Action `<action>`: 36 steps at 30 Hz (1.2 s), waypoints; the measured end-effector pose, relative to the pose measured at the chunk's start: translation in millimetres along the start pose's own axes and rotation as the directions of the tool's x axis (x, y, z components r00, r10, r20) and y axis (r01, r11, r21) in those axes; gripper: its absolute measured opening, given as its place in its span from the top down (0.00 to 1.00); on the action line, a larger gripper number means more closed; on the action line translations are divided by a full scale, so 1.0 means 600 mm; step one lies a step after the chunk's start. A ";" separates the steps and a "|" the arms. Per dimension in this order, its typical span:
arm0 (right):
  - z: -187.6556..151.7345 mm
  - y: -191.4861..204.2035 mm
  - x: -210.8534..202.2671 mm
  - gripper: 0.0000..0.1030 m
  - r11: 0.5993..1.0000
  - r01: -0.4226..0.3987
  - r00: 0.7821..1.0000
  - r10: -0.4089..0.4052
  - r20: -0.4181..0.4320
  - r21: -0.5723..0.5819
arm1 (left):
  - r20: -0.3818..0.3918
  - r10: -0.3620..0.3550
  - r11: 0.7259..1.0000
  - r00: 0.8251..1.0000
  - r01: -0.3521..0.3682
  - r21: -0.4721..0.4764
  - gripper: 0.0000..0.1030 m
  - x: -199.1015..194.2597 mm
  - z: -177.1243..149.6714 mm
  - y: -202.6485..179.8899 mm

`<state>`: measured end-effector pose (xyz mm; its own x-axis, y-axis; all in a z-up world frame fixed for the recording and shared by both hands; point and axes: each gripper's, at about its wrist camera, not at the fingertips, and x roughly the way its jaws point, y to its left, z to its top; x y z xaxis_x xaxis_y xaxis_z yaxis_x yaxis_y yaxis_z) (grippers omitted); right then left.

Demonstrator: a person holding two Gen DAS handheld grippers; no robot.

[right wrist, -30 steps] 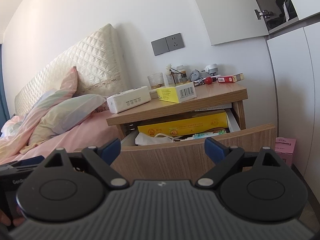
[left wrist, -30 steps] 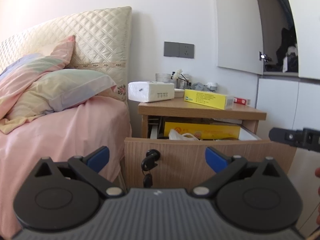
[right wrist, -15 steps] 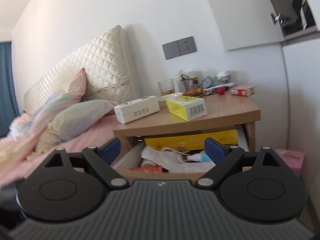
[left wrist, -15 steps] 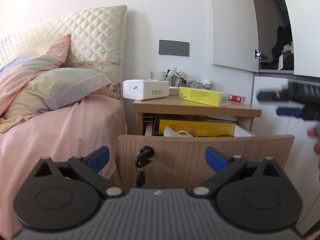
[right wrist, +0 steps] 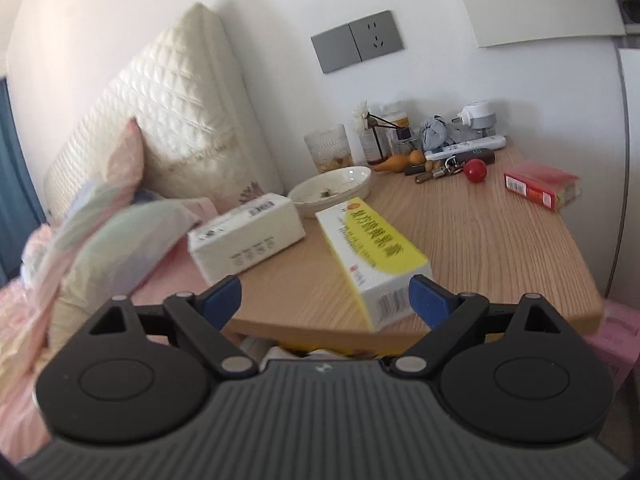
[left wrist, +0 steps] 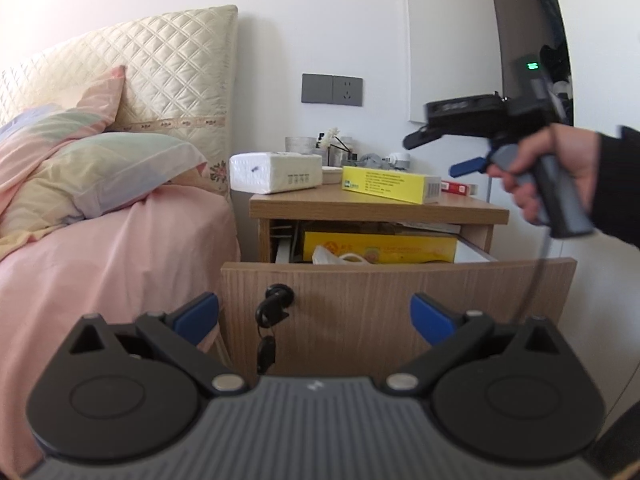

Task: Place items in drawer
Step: 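Grasp the yellow-and-white medicine box with the right gripper and lift it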

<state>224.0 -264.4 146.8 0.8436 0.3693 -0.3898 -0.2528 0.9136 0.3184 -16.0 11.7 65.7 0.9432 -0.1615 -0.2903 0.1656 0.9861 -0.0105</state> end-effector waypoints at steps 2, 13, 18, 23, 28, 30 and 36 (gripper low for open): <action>0.016 -0.003 0.025 0.10 0.999 0.018 1.000 -0.019 -0.020 -0.049 | 0.001 0.002 1.000 1.000 -0.002 -0.001 0.00 0.000 0.000 0.001; 0.086 0.002 0.140 0.11 0.960 0.070 0.980 -0.117 -0.162 -0.271 | 0.014 0.007 1.000 1.000 -0.007 -0.005 0.00 -0.004 0.000 0.005; 0.071 0.003 0.175 0.11 0.952 0.069 0.969 -0.136 -0.209 -0.299 | 0.012 0.005 1.000 1.000 -0.005 -0.012 0.00 -0.005 0.001 0.006; 0.059 0.011 0.186 0.30 0.954 0.056 0.968 -0.124 -0.219 -0.294 | 0.016 0.001 1.000 1.000 -0.001 -0.014 0.00 -0.007 0.002 0.006; 0.053 0.020 0.195 0.39 0.948 0.078 0.964 -0.150 -0.218 -0.308 | 0.019 -0.002 1.000 1.000 0.003 -0.013 0.00 -0.009 0.001 0.006; 0.053 0.021 0.190 0.46 0.942 0.088 0.965 -0.161 -0.205 -0.324 | 0.026 -0.002 1.000 1.000 0.002 -0.015 0.00 -0.012 0.002 0.007; 0.058 0.027 0.161 0.46 0.939 0.080 0.971 -0.149 -0.185 -0.335 | 0.035 0.002 1.000 0.999 -0.002 -0.016 0.00 -0.014 0.002 0.006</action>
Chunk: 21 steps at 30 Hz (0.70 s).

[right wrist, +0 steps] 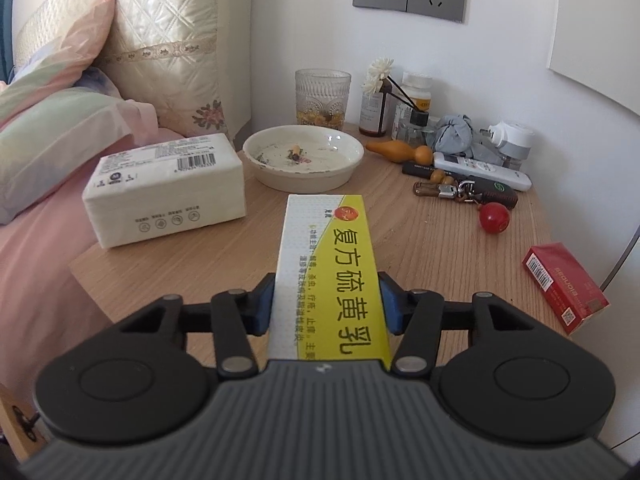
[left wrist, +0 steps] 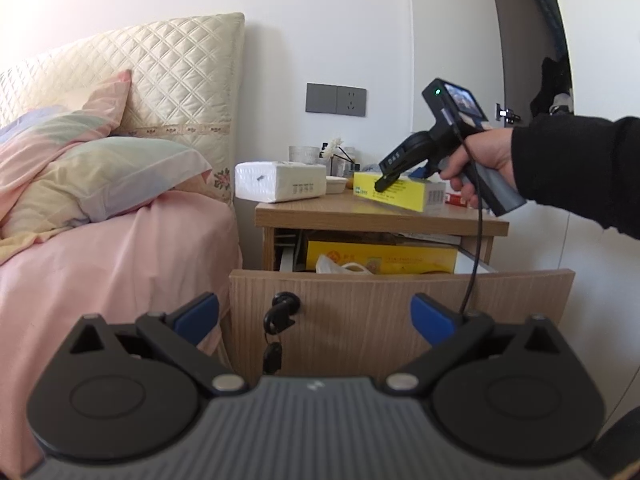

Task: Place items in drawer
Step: 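Grasp the yellow-and-white medicine box with the right gripper and lift it, then lower the held medicine box into the open drawer with the right gripper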

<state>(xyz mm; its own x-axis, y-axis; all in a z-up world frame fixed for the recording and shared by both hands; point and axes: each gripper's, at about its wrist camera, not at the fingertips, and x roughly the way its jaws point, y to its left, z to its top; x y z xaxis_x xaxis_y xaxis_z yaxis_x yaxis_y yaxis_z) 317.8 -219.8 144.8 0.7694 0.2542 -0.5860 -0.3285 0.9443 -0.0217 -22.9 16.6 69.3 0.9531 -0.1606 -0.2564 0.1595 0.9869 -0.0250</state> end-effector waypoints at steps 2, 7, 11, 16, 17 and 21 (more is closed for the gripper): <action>0.000 0.005 -0.016 0.46 1.000 -0.014 1.000 0.014 0.006 -0.012 | 0.006 0.003 1.000 1.000 -0.003 -0.004 0.00 -0.001 0.001 0.001; -0.004 0.024 -0.063 0.46 0.996 -0.061 0.998 0.063 0.020 -0.059 | 0.016 0.008 1.000 1.000 -0.008 -0.006 0.00 -0.004 0.003 0.000; -0.019 0.053 -0.104 0.46 0.985 -0.134 0.990 0.138 0.038 -0.108 | 0.030 0.003 1.000 1.000 -0.004 0.005 0.00 -0.010 0.003 -0.004; -0.045 0.086 -0.135 0.46 0.958 -0.228 0.973 0.231 -0.002 -0.173 | 0.037 0.004 1.000 0.999 -0.004 0.004 0.00 -0.011 0.003 -0.006; -0.049 0.090 -0.137 0.46 0.952 -0.245 0.969 0.246 -0.017 -0.182 | 0.035 0.007 1.000 0.999 -0.008 0.007 0.00 -0.010 0.003 -0.007; -0.067 0.098 -0.134 0.46 0.925 -0.314 0.949 0.302 -0.086 -0.213 | 0.028 0.018 1.000 0.999 -0.019 0.014 0.00 -0.007 0.001 -0.009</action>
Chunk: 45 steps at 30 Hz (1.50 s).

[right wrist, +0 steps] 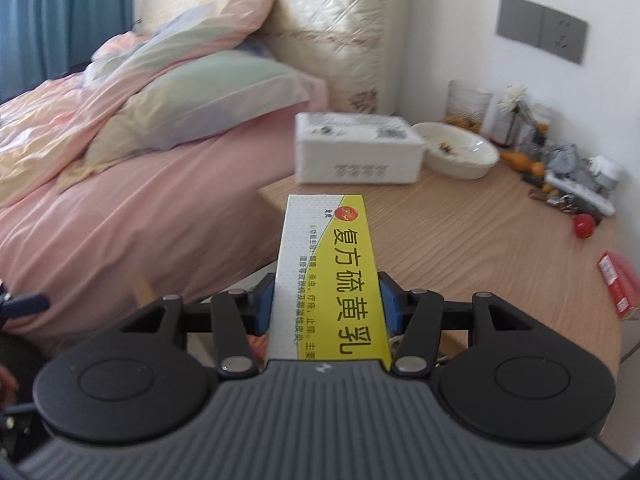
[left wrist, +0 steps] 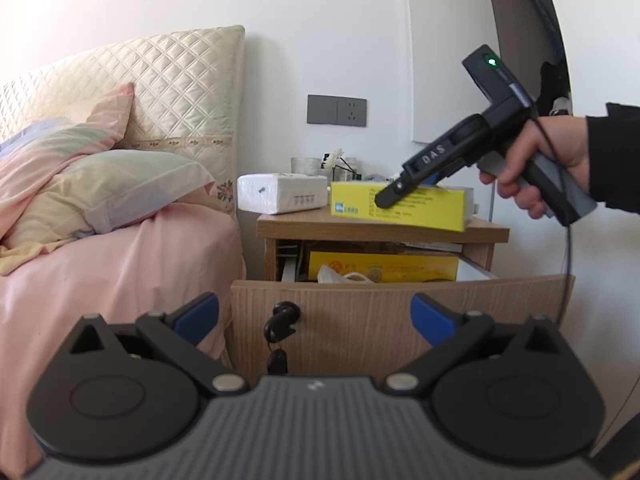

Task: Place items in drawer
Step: 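Lower the held medicine box into the open drawer with the right gripper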

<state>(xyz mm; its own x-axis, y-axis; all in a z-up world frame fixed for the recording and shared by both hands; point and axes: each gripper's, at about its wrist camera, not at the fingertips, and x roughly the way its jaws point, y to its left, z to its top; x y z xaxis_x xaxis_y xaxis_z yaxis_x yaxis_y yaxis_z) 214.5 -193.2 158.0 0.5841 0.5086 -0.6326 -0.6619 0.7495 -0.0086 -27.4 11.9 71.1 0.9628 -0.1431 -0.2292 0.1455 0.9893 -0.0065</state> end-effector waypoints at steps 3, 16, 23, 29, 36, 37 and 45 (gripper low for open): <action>-0.014 0.009 0.010 0.46 0.999 -0.045 0.998 0.043 -0.049 -0.027 | 0.005 0.001 1.000 1.000 -0.001 0.001 0.00 -0.002 0.000 -0.001; -0.049 -0.004 0.092 0.46 0.997 -0.005 0.975 -0.013 -0.221 -0.078 | -0.005 -0.008 1.000 1.000 0.008 0.019 0.00 -0.001 -0.003 -0.005; -0.070 -0.029 0.132 0.47 0.997 0.034 0.956 -0.053 -0.287 -0.071 | -0.010 -0.012 1.000 1.000 0.012 0.024 0.00 0.000 -0.004 -0.005; -0.091 -0.042 0.148 0.47 0.998 0.016 0.936 -0.037 -0.350 -0.062 | -0.015 -0.015 1.000 1.000 0.015 0.027 0.00 0.002 -0.004 -0.005; -0.094 -0.044 0.143 0.46 0.998 0.023 0.931 -0.039 -0.363 -0.050 | -0.016 -0.020 0.999 1.000 0.021 0.031 0.00 0.001 -0.005 -0.007; -0.094 -0.044 0.139 0.46 0.999 0.024 0.932 -0.040 -0.359 -0.049 | -0.016 -0.022 0.999 1.000 0.022 0.029 0.00 0.001 -0.005 -0.006; -0.091 -0.047 0.107 0.25 0.999 0.036 0.943 -0.032 -0.330 0.007 | -0.018 -0.026 1.000 0.999 0.026 0.012 0.00 0.001 -0.004 -0.003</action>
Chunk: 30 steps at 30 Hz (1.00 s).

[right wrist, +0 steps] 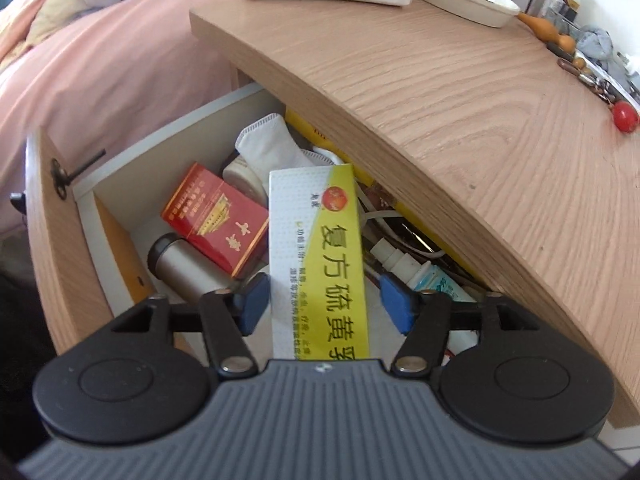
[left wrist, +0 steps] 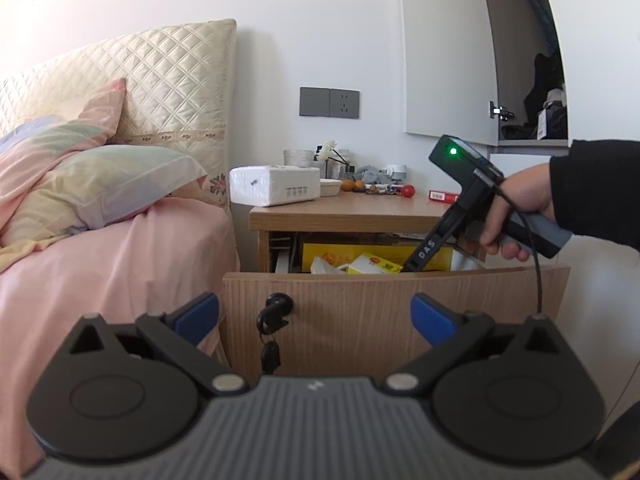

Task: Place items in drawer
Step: 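Lower the held medicine box into the open drawer with the right gripper, then open the right gripper to release the box and withdraw it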

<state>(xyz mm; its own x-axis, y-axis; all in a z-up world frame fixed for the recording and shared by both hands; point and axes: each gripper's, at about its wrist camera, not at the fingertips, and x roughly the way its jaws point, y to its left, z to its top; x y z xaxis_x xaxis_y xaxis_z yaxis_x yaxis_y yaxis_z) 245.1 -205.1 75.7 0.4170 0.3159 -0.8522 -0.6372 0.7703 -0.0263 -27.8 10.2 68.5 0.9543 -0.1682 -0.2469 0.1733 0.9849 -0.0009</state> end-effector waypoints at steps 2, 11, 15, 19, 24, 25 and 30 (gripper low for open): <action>-0.002 0.004 -0.012 0.18 1.000 0.011 1.000 -0.011 0.019 0.013 | 0.002 -0.003 1.000 1.000 0.003 0.001 0.00 -0.001 0.000 -0.001; -0.015 0.019 -0.068 0.15 0.997 0.042 0.993 -0.049 0.106 0.069 | 0.002 -0.006 1.000 1.000 0.006 0.001 0.00 -0.003 0.000 -0.003; -0.029 0.023 -0.106 0.14 0.988 0.079 0.975 -0.104 0.195 0.136 | 0.004 -0.009 1.000 1.000 0.009 0.000 0.00 -0.006 0.000 -0.005; -0.049 0.042 -0.151 0.15 0.979 0.100 0.952 -0.147 0.269 0.178 | 0.006 -0.012 1.000 1.000 0.012 0.002 0.00 -0.008 0.000 -0.008; -0.090 0.069 -0.206 0.15 0.963 0.088 0.913 -0.180 0.365 0.255 | 0.007 -0.015 1.000 1.000 0.015 0.014 0.00 -0.010 -0.002 -0.015; -0.099 0.077 -0.214 0.15 0.961 0.091 0.905 -0.189 0.380 0.262 | 0.008 -0.016 1.000 1.000 0.016 0.018 0.00 -0.011 -0.002 -0.017; -0.150 0.108 -0.242 0.15 0.946 0.086 0.871 -0.224 0.438 0.314 | 0.004 -0.019 0.999 1.000 0.019 0.029 0.00 -0.010 -0.005 -0.023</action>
<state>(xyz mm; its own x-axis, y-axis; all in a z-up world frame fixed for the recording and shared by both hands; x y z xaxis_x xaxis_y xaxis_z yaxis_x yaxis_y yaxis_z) 85.1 -250.9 150.6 0.7894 0.3450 -0.5077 -0.3636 0.9292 0.0662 -36.7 -2.4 67.4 0.9518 -0.1868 -0.2432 0.1980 0.9799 0.0222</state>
